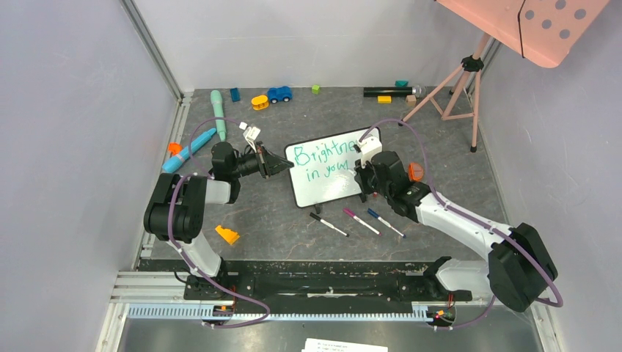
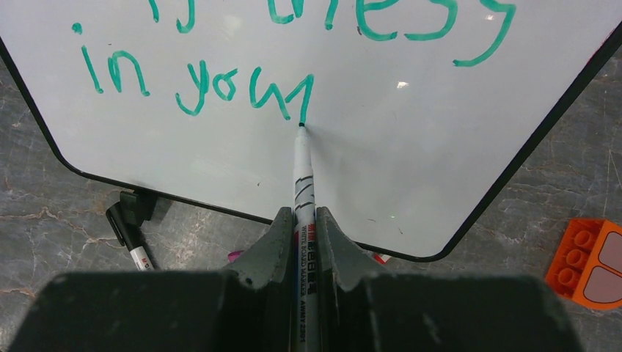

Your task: Write a sentence on the whiteboard

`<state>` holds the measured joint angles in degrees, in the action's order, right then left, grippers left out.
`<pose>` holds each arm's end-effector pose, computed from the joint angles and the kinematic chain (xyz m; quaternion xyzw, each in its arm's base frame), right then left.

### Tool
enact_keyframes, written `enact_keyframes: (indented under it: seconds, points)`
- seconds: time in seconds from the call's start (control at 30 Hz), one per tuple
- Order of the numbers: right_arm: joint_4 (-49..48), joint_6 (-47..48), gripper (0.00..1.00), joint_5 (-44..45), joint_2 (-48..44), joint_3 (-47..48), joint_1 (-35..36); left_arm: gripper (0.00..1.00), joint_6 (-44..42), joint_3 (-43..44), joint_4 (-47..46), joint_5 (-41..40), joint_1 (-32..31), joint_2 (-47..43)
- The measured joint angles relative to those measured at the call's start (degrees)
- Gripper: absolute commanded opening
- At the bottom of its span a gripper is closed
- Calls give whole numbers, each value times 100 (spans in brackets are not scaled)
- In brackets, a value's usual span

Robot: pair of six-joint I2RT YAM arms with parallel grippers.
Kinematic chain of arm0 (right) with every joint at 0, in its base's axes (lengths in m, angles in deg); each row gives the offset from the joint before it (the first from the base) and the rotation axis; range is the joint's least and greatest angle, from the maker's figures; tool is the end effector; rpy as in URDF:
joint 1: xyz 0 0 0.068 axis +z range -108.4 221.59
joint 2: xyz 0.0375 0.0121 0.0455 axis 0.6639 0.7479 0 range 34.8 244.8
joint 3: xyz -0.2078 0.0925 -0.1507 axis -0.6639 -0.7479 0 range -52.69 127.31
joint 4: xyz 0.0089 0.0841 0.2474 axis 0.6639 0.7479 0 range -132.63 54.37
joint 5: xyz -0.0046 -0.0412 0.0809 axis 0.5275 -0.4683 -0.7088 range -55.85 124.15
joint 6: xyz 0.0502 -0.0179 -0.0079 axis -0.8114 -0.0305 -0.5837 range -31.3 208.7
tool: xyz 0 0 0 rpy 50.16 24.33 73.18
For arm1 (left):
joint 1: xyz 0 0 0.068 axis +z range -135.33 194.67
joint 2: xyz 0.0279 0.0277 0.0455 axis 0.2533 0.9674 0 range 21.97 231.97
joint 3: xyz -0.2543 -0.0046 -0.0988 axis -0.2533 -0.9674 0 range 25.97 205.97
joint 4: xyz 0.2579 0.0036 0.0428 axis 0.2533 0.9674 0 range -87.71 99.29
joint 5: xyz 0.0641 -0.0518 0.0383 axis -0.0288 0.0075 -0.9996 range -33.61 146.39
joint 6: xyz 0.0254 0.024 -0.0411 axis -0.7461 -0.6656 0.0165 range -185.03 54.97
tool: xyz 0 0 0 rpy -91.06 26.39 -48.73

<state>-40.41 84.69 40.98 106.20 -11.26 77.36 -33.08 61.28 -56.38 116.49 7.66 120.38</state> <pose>0.2219 0.1547 0.2351 -0.2114 0.8484 0.1152 0.4715 0.3082 -0.0691 0.1763 0.1949 0.6937 -0.5425 0.4318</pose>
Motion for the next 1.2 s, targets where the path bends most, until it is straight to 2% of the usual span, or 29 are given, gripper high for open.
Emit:
enact_keyframes:
  seconds: [1.2]
  points:
    - [111,13,0,205,85,345,-50,2,-2,0,4,0,0,-2]
